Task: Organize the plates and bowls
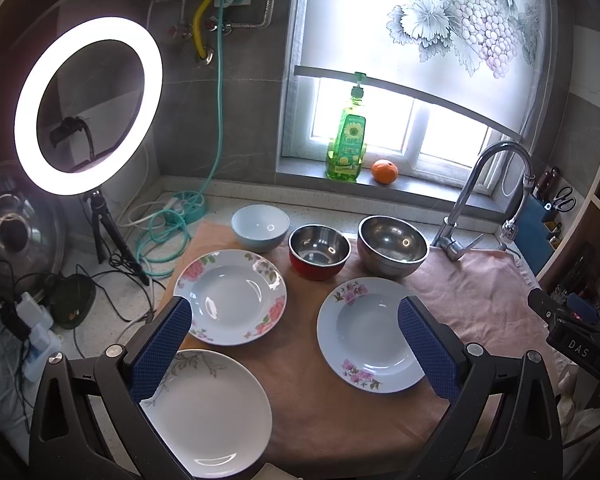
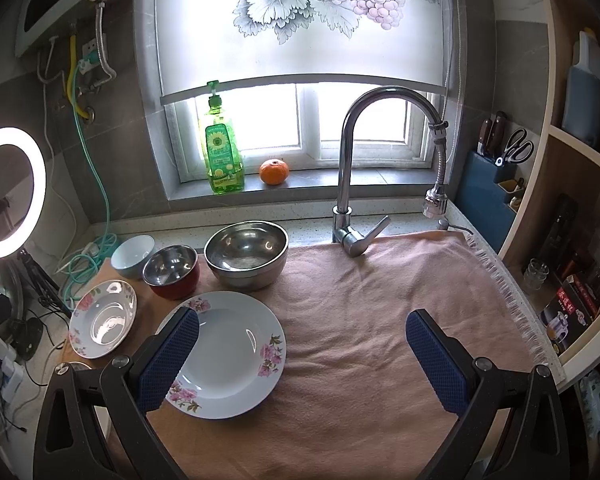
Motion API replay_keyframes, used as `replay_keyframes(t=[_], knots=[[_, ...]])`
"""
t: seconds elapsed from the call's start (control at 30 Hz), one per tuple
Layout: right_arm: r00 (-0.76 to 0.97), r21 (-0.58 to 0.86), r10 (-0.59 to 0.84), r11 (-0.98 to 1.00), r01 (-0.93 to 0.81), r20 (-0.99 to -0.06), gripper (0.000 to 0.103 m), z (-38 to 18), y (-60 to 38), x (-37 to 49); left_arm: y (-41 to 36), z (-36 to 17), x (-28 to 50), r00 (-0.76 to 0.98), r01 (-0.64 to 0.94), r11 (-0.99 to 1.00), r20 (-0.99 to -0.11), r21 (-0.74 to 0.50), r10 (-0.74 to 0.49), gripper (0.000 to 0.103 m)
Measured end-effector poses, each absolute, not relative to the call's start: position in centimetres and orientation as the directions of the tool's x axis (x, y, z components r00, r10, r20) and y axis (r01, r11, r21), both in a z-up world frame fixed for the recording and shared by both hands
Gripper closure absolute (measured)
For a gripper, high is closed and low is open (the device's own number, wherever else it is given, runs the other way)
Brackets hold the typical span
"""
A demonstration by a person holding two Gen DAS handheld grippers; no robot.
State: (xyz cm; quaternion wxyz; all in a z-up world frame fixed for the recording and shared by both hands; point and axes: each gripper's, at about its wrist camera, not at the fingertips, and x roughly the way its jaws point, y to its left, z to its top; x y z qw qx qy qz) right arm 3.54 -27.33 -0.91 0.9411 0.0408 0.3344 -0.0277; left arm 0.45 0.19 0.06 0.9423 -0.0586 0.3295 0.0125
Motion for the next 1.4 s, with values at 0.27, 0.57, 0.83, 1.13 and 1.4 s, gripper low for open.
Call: replay_keyframes(t=[0.27,0.57,0.83,1.13,1.4], knots=[[0.773,0.060,-0.024,0.995,0.081,-0.635,0.001,-1.01,-27.43,3.58,0.15,0.01,0.47,0.782,-0.062,0.993,-0.624,-0.102,-0.016,0.001],[0.770,0.061,-0.021,0.995,0.077,-0.638,0.001,-1.05,-27.40,3.63,0.09,-0.11,0.45,0.781,-0.064,0.993,-0.624,-0.103,-0.014,0.001],[0.768,0.061,-0.021,0.995,0.078,-0.640,0.001,-1.06,-27.29,3.69,0.20,-0.18,0.51,0.781,-0.064,0.993,-0.624,-0.104,-0.015,0.001],[0.766,0.061,-0.023,0.995,0.080,-0.642,0.001,-1.25,-27.31,3.74,0.00,-0.58,0.51,0.778,-0.061,0.993,-0.628,-0.104,-0.018,0.001],[0.758,0.064,-0.016,0.995,0.076,-0.652,0.001,-1.69,-27.67,3.92,0.52,-0.57,0.58,0.771,-0.086,0.990,-0.637,-0.109,-0.003,0.001]])
